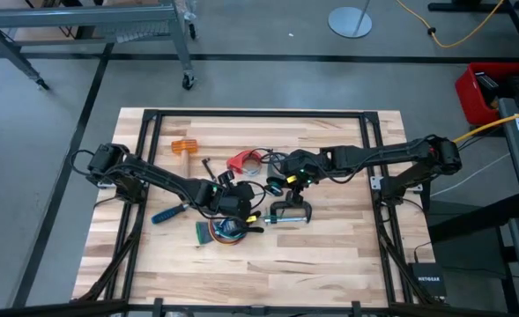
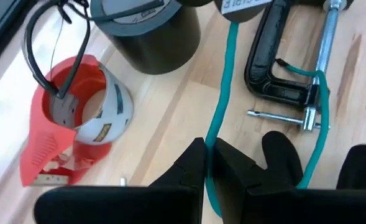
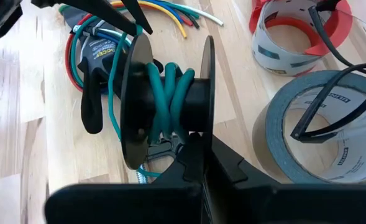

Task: Coil cords
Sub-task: Coil the blue wire onto the spool

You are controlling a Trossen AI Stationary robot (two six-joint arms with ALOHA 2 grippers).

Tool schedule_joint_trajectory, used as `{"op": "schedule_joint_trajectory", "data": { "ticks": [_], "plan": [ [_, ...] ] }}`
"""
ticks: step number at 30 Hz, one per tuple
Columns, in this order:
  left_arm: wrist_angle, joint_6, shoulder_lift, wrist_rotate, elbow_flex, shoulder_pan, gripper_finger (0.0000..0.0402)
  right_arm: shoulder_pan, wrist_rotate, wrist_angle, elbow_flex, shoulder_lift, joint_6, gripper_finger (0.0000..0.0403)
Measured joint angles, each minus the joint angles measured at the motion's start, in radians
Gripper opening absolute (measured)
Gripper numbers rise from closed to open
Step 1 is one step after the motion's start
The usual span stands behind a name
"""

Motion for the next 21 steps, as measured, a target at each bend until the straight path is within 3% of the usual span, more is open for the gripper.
{"op": "schedule_joint_trajectory", "data": {
  "ticks": [11, 21],
  "plan": [
    [0.051, 0.098, -0.003, 0.007, -0.002, 0.039, 0.0127, 0.0, 0.006, -0.19, 0.083, -0.009, -0.053, 0.0002],
    [-0.035, 0.102, -0.108, 0.051, -0.002, 0.062, 0.0117, 0.0, 0.007, -0.443, 0.22, -0.013, -0.068, 0.0002]
  ]
}}
